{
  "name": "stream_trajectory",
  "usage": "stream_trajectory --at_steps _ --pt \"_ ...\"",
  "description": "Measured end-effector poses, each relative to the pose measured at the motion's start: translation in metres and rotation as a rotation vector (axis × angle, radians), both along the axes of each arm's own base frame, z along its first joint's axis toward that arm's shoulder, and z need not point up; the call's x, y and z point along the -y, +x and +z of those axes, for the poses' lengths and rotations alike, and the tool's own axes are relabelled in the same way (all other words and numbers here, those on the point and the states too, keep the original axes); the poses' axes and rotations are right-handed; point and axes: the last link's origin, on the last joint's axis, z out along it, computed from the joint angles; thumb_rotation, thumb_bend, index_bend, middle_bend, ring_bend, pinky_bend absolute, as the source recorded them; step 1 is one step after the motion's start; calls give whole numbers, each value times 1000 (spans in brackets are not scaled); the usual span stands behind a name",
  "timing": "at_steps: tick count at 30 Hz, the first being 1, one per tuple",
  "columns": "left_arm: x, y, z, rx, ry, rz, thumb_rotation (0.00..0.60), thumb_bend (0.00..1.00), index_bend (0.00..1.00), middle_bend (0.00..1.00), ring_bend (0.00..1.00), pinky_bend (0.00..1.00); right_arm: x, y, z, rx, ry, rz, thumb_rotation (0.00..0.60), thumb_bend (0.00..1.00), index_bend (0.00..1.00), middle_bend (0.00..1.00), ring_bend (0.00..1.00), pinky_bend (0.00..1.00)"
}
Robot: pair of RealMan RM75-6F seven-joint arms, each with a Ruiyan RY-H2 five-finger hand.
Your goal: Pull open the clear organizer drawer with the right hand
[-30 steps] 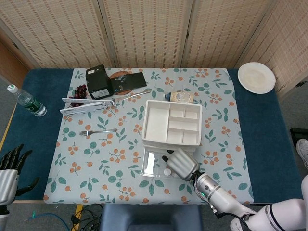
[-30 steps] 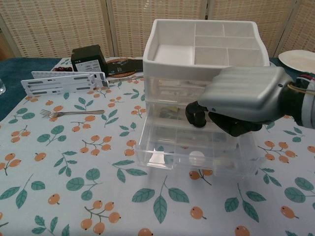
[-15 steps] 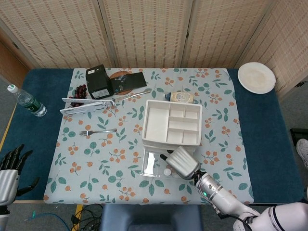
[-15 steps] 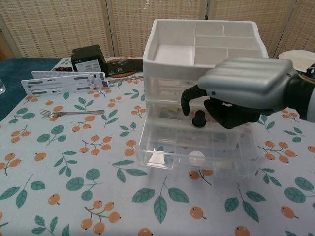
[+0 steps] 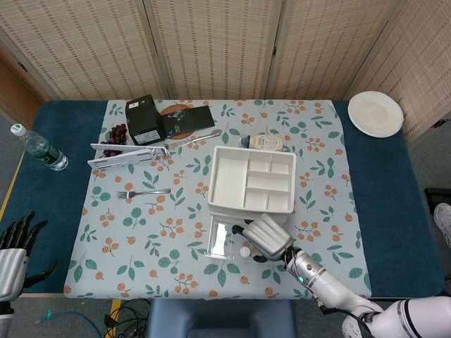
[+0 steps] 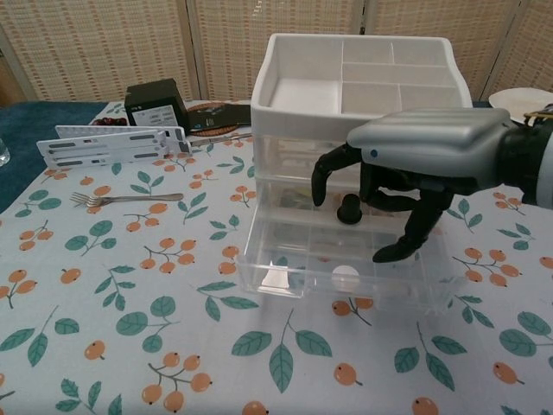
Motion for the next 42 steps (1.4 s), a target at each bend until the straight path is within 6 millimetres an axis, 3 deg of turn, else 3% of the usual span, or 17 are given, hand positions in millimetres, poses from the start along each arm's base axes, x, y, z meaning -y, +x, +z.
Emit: stream_trajectory --at_steps 4,7,12,28,42 --pt "0 0 0 -2 -1 -1 600 248 141 0 37 69 0 1 0 11 13 -10 600 13 297 936 1000 1000" --pt "0 1 0 -3 -1 -2 600 247 141 0 37 69 2 2 0 -25 7 22 600 99 297 975 1000 1000" --pt "-1 2 1 -4 0 -3 600 247 141 0 37 69 6 4 -2 -91 31 80 600 160 296 1000 1000 1000" --pt "1 2 3 -13 2 11 600 247 141 0 37 69 25 4 -15 -297 64 304 600 170 297 1000 1000 1000" --pt "1 3 1 -18 -3 15 600 247 141 0 37 69 28 -2 -19 -329 74 354 600 171 296 1000 1000 1000"
